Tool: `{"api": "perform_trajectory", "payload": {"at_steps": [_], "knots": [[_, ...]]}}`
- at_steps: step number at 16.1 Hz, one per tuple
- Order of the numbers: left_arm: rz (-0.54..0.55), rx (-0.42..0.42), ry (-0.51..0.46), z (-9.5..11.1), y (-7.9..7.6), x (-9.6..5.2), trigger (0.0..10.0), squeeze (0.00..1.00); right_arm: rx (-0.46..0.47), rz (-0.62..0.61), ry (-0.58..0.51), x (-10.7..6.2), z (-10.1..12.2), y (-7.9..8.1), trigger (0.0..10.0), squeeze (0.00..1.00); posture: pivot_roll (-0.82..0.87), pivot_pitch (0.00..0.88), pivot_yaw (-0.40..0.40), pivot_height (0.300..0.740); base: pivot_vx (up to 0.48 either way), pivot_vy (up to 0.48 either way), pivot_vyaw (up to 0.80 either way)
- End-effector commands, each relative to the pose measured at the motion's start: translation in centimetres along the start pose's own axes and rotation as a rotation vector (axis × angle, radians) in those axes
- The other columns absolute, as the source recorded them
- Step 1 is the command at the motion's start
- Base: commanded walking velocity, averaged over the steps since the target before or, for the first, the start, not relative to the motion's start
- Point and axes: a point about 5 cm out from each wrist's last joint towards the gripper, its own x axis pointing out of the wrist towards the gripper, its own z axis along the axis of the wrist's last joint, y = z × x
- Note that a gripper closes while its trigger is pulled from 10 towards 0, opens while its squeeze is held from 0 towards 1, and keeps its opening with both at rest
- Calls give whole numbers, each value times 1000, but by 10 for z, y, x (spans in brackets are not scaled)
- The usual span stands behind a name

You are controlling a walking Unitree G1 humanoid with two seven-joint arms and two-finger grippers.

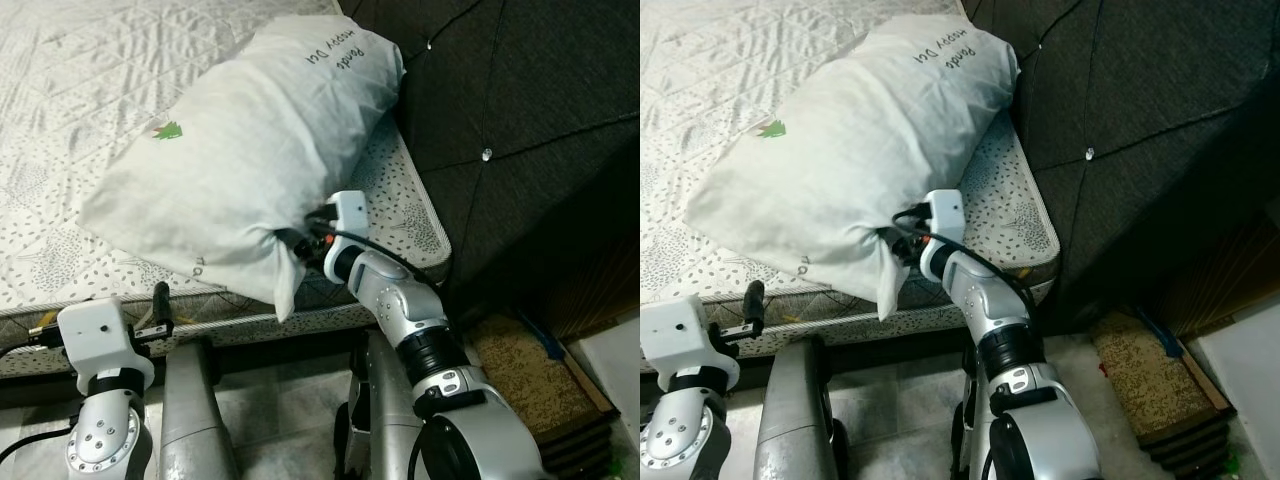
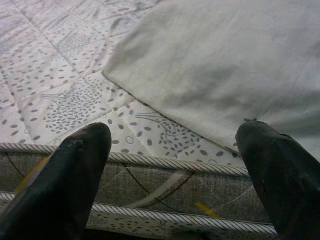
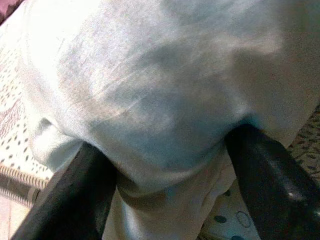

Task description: Clean up the room

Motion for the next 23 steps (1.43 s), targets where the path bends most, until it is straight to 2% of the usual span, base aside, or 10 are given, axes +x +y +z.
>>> {"api": "perform_trajectory", "payload": {"at_steps": [1, 7, 11, 13, 14, 16, 17, 19, 22, 23], "knots": [[0, 0, 14, -3, -3, -1, 10000, 0, 92, 14, -20, 8, -8, 20, 0, 0, 130, 127, -88, 523, 0, 0, 0], [2, 2, 1, -1, -3, 3, 10000, 0, 54, -80, -19, 9, -9, 4, 0, 0, 132, 110, -89, 523, 0, 0, 0], [-6, 6, 9, -3, -5, 5, 10000, 0, -31, -130, -44, 10, 2, -8, 0, 0, 133, 101, -90, 523, 0, 0, 0], [-8, 6, 12, -4, -7, 6, 10000, 0, -82, -168, -84, 9, 21, -21, 0, 0, 127, 93, -91, 523, 0, 0, 0], [-10, 6, 13, -4, -8, 8, 10000, 0, -146, -201, -132, 6, 44, -35, 0, 0, 126, 91, -91, 523, 0, 0, 0], [-13, 8, 18, -5, -9, 9, 10000, 0, -188, -267, -175, -2, 70, -53, 0, 0, 121, 89, -94, 523, 0, 0, 0], [-14, 9, 23, -6, -9, 9, 10000, 0, -207, -309, -211, -9, 88, -64, 0, 0, 121, 89, -94, 523, 0, 0, 0], [-15, 6, 21, -6, -10, 10, 10000, 0, -209, -388, -257, -21, 111, -81, 0, 0, 119, 84, -99, 523, 0, 0, 0], [-16, 3, 26, -8, -11, 9, 10000, 0, -248, -574, -327, -49, 134, -112, 0, 0, 112, 73, -103, 523, 0, 0, 0], [-17, 2, 29, -9, -11, 9, 10000, 0, -255, -641, -348, -58, 135, -122, 0, 0, 109, 67, -102, 523, 0, 0, 0]]}}
